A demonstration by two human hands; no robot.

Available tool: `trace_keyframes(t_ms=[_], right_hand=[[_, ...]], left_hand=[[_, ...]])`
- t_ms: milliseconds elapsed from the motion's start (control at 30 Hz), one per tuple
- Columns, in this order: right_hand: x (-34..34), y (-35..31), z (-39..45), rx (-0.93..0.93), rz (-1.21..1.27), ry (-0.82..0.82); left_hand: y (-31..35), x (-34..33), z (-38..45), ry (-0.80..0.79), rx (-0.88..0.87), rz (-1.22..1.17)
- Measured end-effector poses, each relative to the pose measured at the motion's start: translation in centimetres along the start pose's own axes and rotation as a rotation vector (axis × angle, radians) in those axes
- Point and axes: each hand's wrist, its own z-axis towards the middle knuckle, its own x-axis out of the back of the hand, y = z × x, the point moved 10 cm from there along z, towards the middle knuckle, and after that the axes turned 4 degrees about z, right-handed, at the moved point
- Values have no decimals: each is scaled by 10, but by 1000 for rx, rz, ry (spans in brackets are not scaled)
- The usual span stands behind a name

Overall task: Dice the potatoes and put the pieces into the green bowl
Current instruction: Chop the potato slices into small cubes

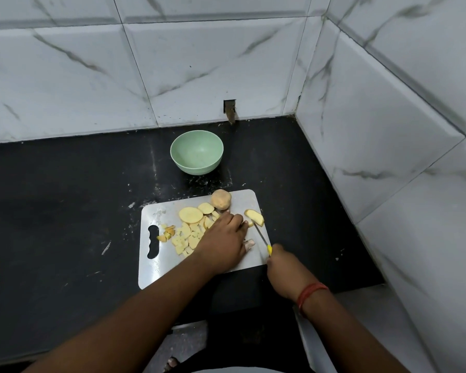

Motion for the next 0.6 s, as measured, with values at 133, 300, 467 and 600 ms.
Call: trace_keyframes(t_ms=[133, 300, 467, 600], right_hand=[[-1, -4, 4, 12, -18, 3], [-9, -10, 11, 11, -48, -26], [-18, -5, 10, 12, -76, -25], [-26, 8, -1, 42, -44, -35]], left_hand=[[2, -2, -1, -14, 29, -4], [3, -2, -4, -2, 26, 15], [6, -3, -6, -7, 29, 33], [8, -4, -7, -32, 36, 14]])
